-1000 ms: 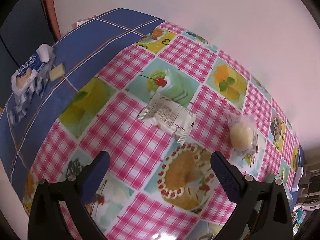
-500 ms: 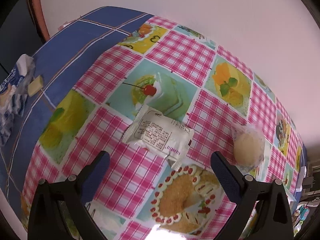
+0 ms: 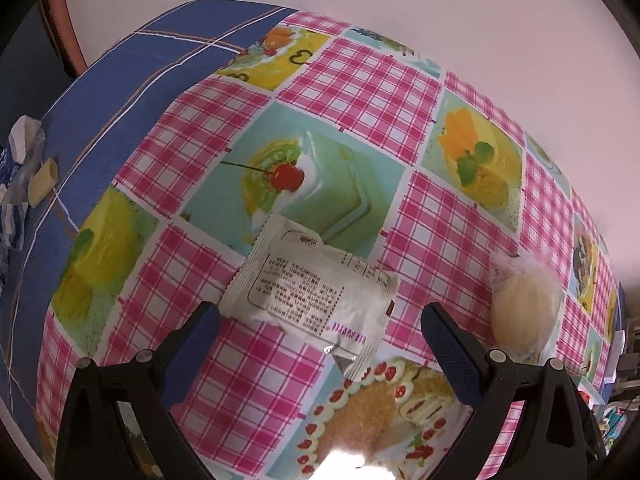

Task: Organize snacks
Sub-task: 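Grasp the white paper pastry with the left tool while the right tool grasps the clear-wrapped bun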

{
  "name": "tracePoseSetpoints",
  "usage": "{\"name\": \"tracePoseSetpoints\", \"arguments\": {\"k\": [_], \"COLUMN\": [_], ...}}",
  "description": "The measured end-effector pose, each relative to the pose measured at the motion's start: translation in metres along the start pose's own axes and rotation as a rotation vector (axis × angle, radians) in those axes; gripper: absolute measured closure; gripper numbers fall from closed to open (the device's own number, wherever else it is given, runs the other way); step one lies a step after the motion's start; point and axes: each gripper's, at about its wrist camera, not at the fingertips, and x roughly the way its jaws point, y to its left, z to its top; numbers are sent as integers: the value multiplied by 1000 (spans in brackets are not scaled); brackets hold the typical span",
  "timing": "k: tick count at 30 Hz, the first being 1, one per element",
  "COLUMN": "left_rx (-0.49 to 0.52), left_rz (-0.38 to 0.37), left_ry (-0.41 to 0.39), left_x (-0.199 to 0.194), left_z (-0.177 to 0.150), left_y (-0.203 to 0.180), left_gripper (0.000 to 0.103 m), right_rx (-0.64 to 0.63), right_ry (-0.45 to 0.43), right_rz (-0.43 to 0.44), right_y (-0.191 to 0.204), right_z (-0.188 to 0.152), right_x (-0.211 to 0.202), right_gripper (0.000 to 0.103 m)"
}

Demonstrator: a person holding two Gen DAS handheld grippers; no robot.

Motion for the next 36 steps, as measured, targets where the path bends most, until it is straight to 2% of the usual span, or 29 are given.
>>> {"name": "tracePoseSetpoints", "arguments": {"k": [13, 27, 29, 31, 32, 33, 36], "left_rx": [59, 121, 129, 137, 143, 148, 160], "left_rz": [37, 96, 98, 95, 92, 92, 90], "left_ry": [-11, -47, -54, -63, -70, -74, -76], "left_x": [19, 41, 43, 42, 42, 41, 43], "left_z": [11, 19, 20, 20, 20, 21, 23], "left_y": [-9, -14, -19, -22, -24, -26, -31], "left_gripper": [3, 3, 4, 10, 18, 21, 22], "right_rx": [-92, -107, -116, -122, -120, -121, -137], "right_ry": [-18, -35, -46, -54, -56, -58, -67], "right_rz": [1, -17, -21, -28, -29, -31, -56], "right_y": [22, 27, 29, 31, 32, 32, 35], "right_z": [11, 10, 11, 12, 12, 11, 9], "right_x": [27, 46, 46, 46, 46, 45, 45], "right_gripper": [0, 0, 5, 12, 14, 17, 20]}}
